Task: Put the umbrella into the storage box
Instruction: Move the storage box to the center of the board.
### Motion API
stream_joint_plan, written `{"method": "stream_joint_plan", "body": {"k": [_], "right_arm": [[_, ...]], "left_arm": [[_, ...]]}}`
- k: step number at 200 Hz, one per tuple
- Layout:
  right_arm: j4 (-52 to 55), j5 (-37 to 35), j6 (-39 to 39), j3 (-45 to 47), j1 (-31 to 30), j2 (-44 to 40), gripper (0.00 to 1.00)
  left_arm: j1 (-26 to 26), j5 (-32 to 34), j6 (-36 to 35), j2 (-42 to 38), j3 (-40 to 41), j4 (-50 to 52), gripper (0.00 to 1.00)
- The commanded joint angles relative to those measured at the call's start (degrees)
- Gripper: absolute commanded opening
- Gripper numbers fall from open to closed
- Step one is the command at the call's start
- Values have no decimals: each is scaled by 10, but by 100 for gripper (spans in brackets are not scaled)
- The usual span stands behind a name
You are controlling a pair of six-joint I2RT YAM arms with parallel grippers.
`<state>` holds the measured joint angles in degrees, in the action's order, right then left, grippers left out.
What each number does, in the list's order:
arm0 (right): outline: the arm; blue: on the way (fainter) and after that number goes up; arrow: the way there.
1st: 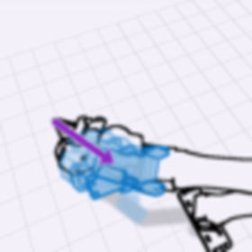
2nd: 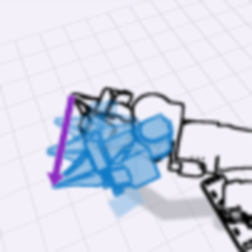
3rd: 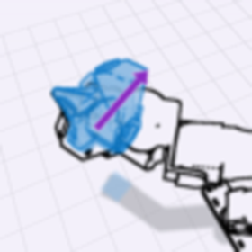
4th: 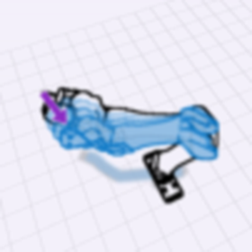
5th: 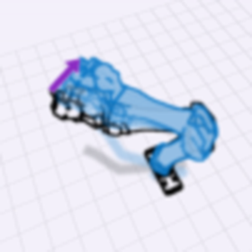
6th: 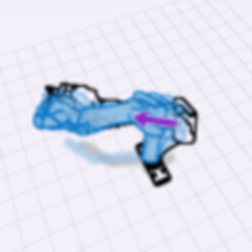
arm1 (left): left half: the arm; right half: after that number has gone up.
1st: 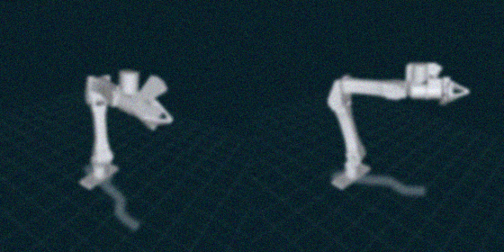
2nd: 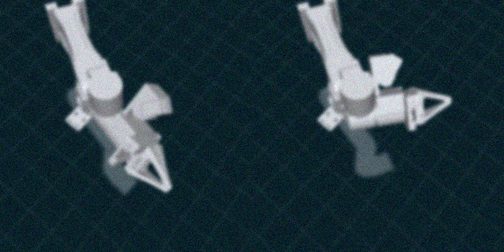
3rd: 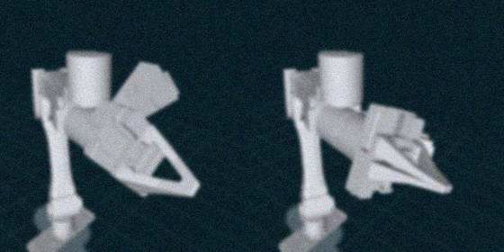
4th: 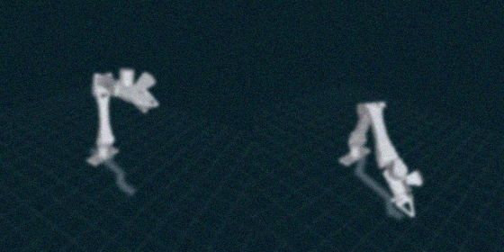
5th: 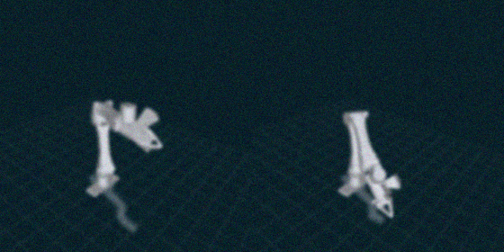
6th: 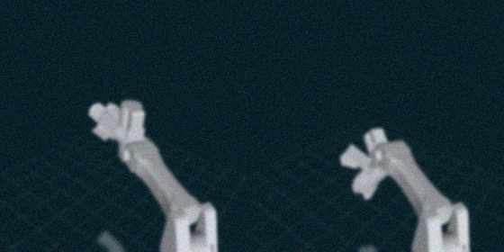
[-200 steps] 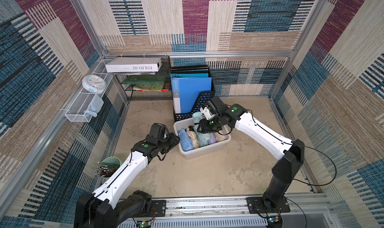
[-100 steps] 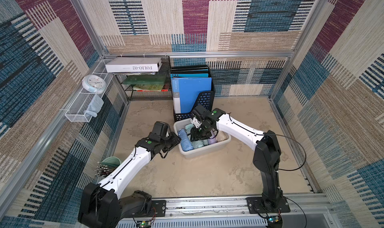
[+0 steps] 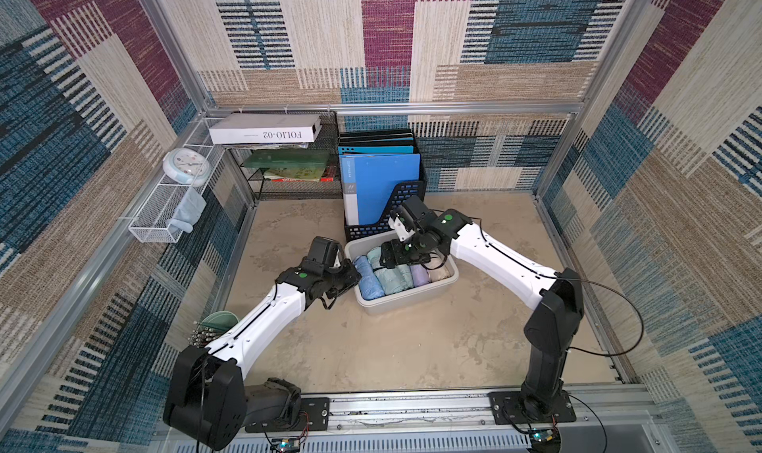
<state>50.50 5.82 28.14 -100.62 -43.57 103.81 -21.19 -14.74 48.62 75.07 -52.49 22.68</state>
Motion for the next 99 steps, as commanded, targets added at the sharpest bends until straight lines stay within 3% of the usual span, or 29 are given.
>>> {"method": "stream_joint_plan", "body": {"k": [1, 28, 72, 82, 99], "right_arm": [[-14, -60, 26, 50, 16, -59, 82], [-28, -87, 36, 143, 53, -153, 82], [-60, -113, 51, 281, 150, -292, 83], [-66, -124, 49, 301, 169, -318, 84], [-71, -142, 42, 324, 198, -352, 86]], "left_arm": [[-10, -7, -28, 16, -16, -14, 10], [-40, 1, -44, 36, -40, -17, 7], [-101, 13, -48, 83, -88, -34, 10], [-107, 22, -50, 89, -102, -25, 16], [-108, 58, -59, 70, -109, -13, 36]]}}
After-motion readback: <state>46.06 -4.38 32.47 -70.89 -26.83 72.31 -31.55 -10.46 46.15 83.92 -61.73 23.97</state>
